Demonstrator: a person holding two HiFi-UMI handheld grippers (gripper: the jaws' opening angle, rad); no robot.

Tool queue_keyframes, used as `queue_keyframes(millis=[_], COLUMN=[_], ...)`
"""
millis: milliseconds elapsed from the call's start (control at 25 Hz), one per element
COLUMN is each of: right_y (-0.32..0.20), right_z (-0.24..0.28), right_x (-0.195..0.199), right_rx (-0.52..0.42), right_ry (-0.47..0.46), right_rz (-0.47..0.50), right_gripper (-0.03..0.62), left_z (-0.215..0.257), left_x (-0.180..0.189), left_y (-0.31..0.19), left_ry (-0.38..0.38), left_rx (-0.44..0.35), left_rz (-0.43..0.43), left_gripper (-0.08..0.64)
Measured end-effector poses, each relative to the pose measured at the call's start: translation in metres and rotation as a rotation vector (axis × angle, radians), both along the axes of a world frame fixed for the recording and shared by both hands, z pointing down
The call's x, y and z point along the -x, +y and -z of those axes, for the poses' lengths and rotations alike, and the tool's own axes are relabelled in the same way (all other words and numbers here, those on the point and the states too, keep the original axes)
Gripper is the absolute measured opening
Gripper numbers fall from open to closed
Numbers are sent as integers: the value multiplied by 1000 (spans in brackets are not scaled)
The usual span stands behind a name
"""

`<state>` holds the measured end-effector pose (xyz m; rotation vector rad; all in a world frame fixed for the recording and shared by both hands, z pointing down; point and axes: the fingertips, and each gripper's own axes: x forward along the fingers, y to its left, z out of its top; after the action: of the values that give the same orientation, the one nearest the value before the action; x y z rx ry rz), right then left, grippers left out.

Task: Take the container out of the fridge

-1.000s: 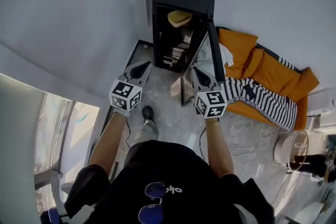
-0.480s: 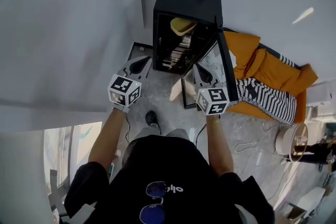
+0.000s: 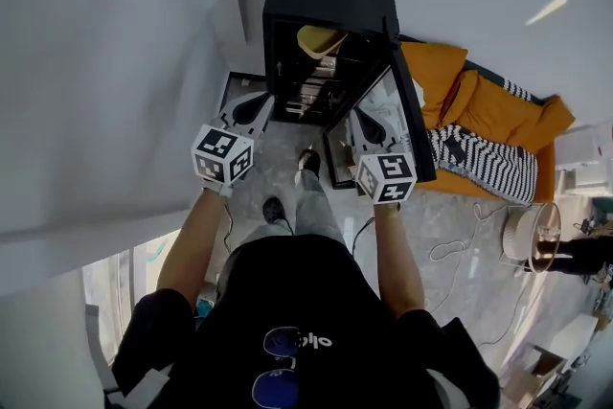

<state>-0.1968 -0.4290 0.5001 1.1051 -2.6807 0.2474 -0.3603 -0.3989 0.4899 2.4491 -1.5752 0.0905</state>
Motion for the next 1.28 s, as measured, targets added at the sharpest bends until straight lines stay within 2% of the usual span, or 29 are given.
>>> queue_keyframes(millis=[320,720,1280], right_y=[-38,-81,-116], right_z=[-3,-1,-33], right_x=[10,8,-4], right_rx=[-2,12,81], right_ry=[-23,-33,-16], right_rz=[-9,-44,-86], right_gripper=[6,6,6], left_z=[-1,0,-50], left_x=[9,-1,-29], left_y=[-40,-90,-143], left_ry=[-32,-60,-80], left_rx=[-5,5,86], left_rz=[-14,-61,-116], left_gripper=[-2,-2,-2])
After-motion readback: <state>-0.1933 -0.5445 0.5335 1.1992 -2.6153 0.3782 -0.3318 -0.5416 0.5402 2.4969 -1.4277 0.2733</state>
